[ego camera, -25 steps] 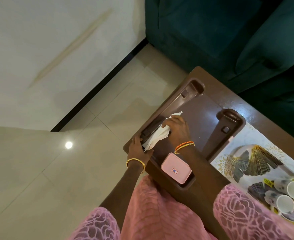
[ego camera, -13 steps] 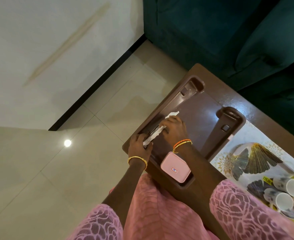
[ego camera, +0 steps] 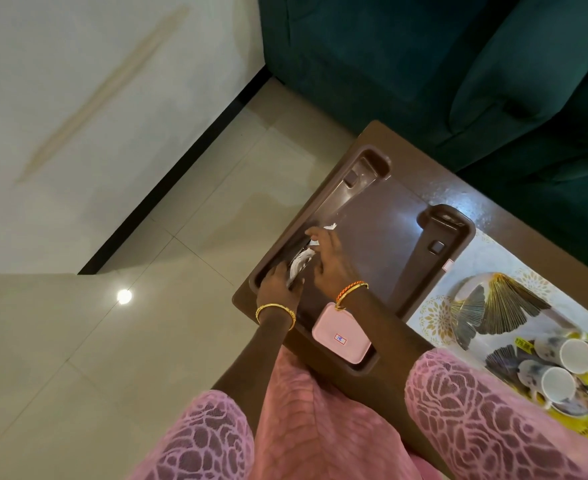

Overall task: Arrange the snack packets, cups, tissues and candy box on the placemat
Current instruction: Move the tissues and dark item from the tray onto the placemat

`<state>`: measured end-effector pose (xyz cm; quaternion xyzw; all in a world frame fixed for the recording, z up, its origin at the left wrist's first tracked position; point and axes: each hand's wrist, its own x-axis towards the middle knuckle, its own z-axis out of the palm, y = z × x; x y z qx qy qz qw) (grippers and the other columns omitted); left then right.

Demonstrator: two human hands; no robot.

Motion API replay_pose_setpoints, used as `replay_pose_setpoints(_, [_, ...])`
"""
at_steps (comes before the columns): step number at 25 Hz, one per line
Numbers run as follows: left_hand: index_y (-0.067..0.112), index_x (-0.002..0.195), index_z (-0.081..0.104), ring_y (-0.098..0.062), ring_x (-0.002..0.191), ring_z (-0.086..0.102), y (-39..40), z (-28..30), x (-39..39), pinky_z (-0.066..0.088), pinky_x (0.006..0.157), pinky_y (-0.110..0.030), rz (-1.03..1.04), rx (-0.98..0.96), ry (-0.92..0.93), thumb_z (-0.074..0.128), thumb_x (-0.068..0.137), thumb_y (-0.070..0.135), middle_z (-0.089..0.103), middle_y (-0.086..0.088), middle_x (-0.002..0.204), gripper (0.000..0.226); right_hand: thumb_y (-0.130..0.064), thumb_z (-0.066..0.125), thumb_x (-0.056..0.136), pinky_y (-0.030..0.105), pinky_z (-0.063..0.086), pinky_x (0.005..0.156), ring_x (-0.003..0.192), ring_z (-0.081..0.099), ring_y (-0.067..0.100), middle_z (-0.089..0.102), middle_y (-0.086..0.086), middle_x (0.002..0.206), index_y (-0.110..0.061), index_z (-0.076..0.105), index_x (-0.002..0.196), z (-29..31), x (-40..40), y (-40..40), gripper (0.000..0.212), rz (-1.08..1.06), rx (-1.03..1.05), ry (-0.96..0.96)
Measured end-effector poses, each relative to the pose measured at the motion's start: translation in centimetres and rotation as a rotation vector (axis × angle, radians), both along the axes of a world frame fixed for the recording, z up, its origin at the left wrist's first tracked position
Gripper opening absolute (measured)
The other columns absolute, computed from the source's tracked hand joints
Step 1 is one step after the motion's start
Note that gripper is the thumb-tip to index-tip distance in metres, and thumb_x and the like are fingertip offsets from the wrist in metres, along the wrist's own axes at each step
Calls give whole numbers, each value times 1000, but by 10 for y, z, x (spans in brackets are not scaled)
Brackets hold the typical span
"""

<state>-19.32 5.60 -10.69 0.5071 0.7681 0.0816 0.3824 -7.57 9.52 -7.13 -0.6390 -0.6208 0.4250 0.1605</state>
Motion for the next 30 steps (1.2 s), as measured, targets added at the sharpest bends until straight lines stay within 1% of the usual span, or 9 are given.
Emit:
replay_pose_setpoints(4, [8,115,61,-35,100,64,2,6,0,50,91,-37,-33,70,10,61,86,20,71,-16,106,32,19,44,70,23,49,83,109,56,30,40,17,127,-12,48,124,0,0,-2,63,-94,21,39])
replay_pose_setpoints(8, [6,119,61,-35,102,63,4,30,0,43,92,-32,-147,231,7,63,85,16,70,-16,111,36,16,55,65,44,47,97,125,42,36,39,16,139,-16,54,123,12,22,-4,66,-54,116,-136])
replay_pose_setpoints(10, [5,111,65,-36,93,65,4,48,7,39,79,-26,-236,328,-42,67,82,14,71,-16,102,31,10,57,67,49,43,99,126,42,37,47,14,136,-16,59,119,22,46,-9,59,-26,129,-199])
replay_pose_setpoints(12, [3,105,66,-36,89,65,4,61,19,39,75,-25,-317,355,-127,68,81,12,72,-17,97,26,6,55,69,46,43,98,123,45,36,55,12,129,-14,62,114,31,76,-22,50,-56,114,-254])
replay_pose_setpoints(16, [5,110,66,-32,97,65,-4,72,64,48,85,-31,-447,284,-280,68,81,9,72,-13,104,29,12,53,74,37,45,95,110,56,35,61,18,119,-7,59,115,42,139,-76,46,-412,54,-150])
replay_pose_setpoints(21, [9,118,62,-29,102,64,-26,74,143,50,88,-28,-613,172,-354,62,85,8,70,-12,111,33,10,51,78,39,43,104,117,54,31,57,16,129,-8,52,127,44,193,-138,52,-585,-8,-103])
replay_pose_setpoints(26, [6,117,62,-18,96,60,-42,77,224,38,72,2,-770,129,-379,64,83,5,69,-15,111,34,5,60,75,38,43,97,113,54,33,60,16,123,-9,58,120,42,260,-175,47,-571,58,-211])
replay_pose_setpoints(28, [4,117,62,-24,100,62,-39,75,259,40,79,-5,-844,101,-374,63,83,3,68,-17,112,34,2,62,77,41,45,93,109,56,36,64,17,117,-9,60,117,36,294,-179,42,-574,55,-242])
replay_pose_setpoints(30, [4,119,61,-29,107,61,-32,70,296,45,91,-22,-904,97,-336,63,83,2,66,-17,116,36,-1,63,78,43,47,91,106,58,36,66,18,114,-9,61,116,28,327,-177,39,-591,32,-248])
